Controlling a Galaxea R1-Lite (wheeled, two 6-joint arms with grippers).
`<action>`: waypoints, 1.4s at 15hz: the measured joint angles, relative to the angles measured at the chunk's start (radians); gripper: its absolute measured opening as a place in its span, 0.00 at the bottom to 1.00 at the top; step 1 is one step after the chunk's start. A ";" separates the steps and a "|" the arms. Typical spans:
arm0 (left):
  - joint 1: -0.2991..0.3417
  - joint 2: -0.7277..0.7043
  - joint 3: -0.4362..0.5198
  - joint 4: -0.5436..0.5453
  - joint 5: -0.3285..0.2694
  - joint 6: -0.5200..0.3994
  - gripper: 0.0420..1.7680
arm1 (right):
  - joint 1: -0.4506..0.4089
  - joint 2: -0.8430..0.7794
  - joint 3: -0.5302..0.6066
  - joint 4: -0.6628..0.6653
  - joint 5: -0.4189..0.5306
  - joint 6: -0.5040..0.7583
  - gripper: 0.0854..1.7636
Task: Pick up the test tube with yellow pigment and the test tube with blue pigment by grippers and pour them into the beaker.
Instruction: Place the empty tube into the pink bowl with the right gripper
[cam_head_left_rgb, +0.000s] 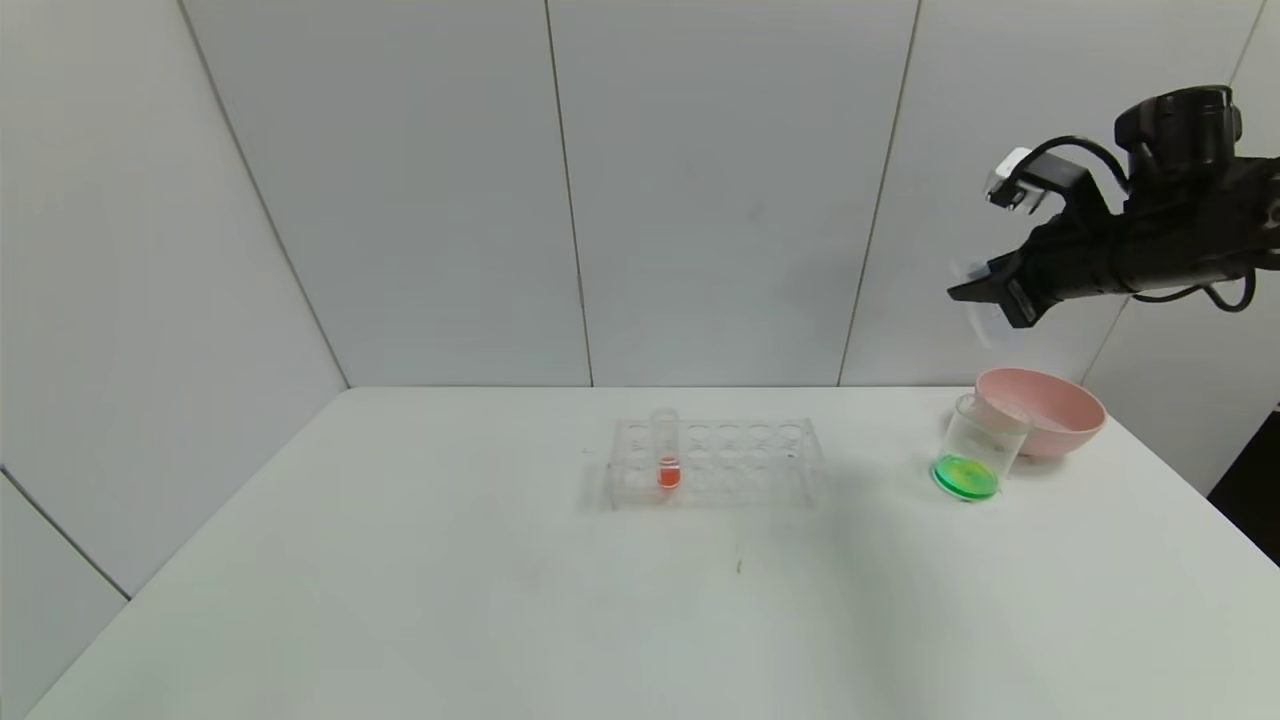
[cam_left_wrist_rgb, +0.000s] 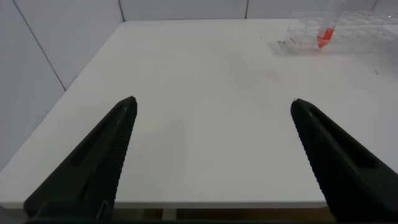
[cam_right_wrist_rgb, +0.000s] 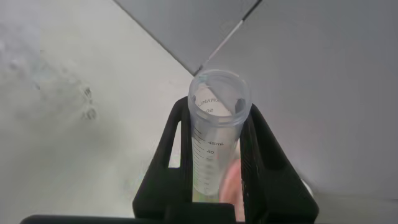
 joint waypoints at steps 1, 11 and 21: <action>0.000 0.000 0.000 0.000 0.000 0.000 1.00 | 0.001 -0.019 0.057 -0.092 0.031 0.105 0.25; 0.000 0.000 0.000 0.000 0.000 0.000 1.00 | 0.019 -0.233 0.784 -0.949 -0.146 0.596 0.25; 0.000 0.000 0.000 0.000 0.000 0.000 1.00 | -0.106 -0.302 1.031 -1.153 -0.160 0.670 0.25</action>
